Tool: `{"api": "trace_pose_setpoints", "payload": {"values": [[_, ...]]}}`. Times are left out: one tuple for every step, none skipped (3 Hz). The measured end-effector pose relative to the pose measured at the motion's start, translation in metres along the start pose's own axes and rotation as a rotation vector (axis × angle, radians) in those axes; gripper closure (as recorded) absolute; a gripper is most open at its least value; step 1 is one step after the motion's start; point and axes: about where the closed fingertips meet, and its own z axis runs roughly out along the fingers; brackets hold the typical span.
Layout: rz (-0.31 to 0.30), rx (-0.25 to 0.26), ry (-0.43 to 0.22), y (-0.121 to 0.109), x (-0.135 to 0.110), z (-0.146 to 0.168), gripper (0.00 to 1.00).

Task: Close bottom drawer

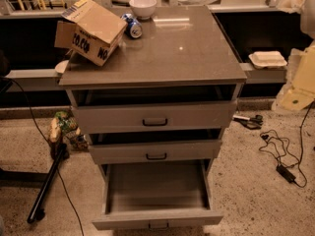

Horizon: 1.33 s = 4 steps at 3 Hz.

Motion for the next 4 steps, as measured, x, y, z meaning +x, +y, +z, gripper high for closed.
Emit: {"api": "trace_pose_setpoints", "payload": {"values": [[0.0,0.0,0.0,0.0,0.0,0.0,0.0],[0.017,-0.072,0.016,0.015,0.022,0.033,0.0],[0.04,-0.202,0.018,0.046,0.047,0.095,0.0],[0.07,-0.348,0.026,0.089,0.068,0.159,0.0]]}}
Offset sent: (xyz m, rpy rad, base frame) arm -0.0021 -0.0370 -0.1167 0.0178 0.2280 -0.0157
